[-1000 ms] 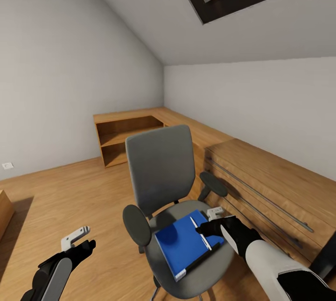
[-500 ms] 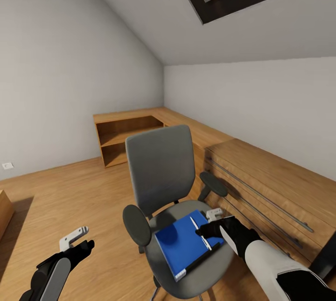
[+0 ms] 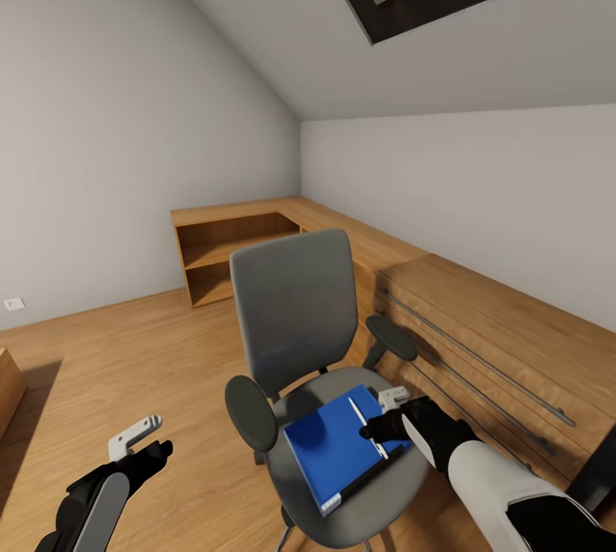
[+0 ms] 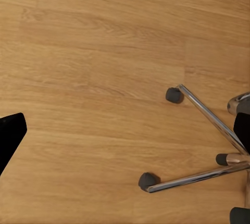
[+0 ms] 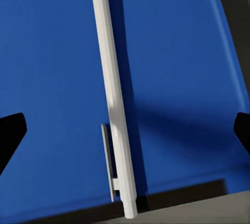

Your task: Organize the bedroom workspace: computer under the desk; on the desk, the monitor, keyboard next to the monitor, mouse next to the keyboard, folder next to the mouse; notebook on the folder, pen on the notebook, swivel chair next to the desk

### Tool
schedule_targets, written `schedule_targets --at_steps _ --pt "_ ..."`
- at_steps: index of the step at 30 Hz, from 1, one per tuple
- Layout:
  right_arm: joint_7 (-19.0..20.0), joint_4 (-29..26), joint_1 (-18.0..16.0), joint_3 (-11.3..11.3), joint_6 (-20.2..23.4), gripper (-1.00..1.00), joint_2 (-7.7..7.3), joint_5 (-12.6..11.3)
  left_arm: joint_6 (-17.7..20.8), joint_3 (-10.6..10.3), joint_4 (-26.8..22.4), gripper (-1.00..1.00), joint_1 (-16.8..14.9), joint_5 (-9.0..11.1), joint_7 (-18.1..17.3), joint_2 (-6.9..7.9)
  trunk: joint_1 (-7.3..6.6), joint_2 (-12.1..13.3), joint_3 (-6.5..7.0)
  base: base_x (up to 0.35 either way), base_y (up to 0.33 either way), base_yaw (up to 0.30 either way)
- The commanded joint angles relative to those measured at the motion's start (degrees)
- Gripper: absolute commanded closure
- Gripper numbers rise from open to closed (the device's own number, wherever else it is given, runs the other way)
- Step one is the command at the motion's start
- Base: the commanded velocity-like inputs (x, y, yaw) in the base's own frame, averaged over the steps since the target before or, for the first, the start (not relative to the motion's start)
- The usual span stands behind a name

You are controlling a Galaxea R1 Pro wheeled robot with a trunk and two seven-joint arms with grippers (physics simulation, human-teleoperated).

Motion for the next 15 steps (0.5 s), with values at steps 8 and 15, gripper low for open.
schedule_targets --at_steps 8,15 --pt "0.2 -0.4 0.0 0.3 1.1 -1.00 0.42 0.0 0.4 0.3 -0.4 -1.00 -0.3 0.9 0.6 -0.33 -0.01 0.0 -0.06 0.000 0.000 0.000" --pt "0.3 -0.4 0.0 0.3 1.1 -1.00 1.46 0.2 0.4 1.4 -0.6 -1.00 -0.3 1.1 0.6 -1.62 -0.01 0.0 -0.06 0.000 0.000 0.000"
